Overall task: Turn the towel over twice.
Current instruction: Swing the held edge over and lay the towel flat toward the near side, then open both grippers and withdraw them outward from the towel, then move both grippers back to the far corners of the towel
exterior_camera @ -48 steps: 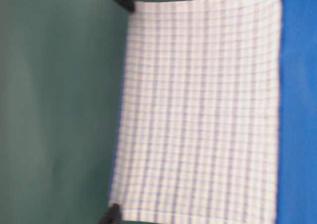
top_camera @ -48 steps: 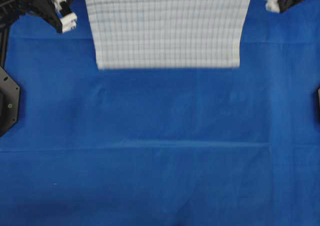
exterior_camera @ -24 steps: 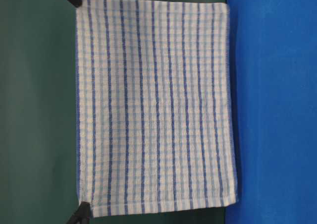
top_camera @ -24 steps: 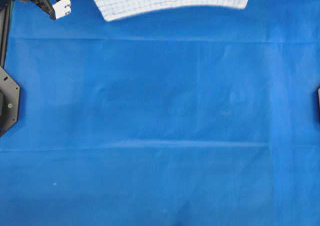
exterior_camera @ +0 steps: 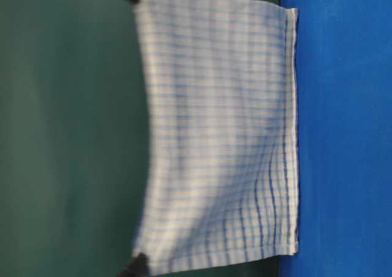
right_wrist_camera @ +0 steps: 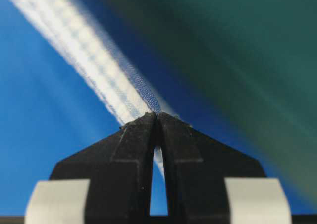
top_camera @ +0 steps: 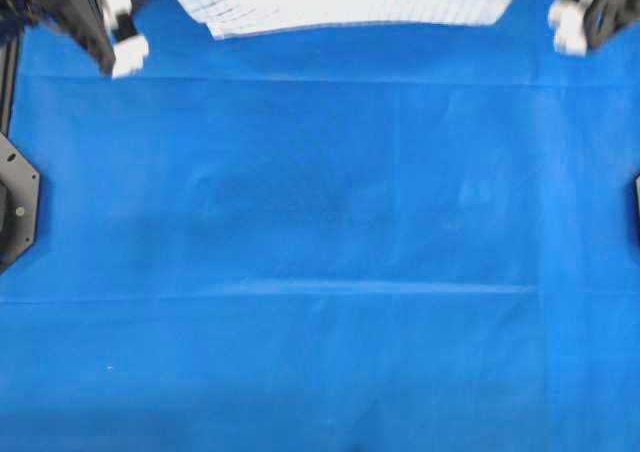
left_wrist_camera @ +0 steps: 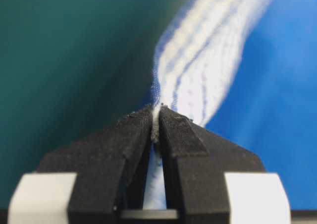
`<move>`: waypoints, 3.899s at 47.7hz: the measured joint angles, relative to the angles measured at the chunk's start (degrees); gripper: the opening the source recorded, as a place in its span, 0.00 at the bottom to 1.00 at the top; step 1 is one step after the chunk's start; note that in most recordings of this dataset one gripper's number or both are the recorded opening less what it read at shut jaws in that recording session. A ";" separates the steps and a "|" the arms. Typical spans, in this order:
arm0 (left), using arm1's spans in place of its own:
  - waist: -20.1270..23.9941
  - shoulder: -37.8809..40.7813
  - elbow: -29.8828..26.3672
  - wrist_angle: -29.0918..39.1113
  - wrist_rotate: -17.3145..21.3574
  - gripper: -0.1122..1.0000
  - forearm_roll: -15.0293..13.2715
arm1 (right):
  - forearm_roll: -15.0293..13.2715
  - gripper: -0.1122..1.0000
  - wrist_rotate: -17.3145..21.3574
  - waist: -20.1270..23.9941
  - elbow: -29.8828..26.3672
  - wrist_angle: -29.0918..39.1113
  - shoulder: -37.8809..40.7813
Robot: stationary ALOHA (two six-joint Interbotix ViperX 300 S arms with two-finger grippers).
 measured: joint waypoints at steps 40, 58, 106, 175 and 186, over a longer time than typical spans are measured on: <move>-37.71 21.18 12.39 -9.49 -27.60 0.13 -0.44 | 1.49 0.15 29.97 36.91 13.36 -10.37 19.60; -42.19 25.58 11.51 -10.37 -29.62 0.13 -0.44 | 1.49 0.15 30.59 42.71 9.32 -13.27 27.42; -38.32 5.10 9.49 -0.62 -23.38 0.82 -0.35 | -11.34 0.66 29.53 38.58 4.92 -4.83 14.15; -14.85 -16.08 22.94 -11.34 -15.21 0.82 -0.26 | -25.93 0.66 30.32 9.49 15.38 -22.32 4.22; -9.67 -5.01 21.80 -16.96 -14.85 0.82 -0.26 | -26.02 0.66 29.62 5.80 9.93 -19.69 17.05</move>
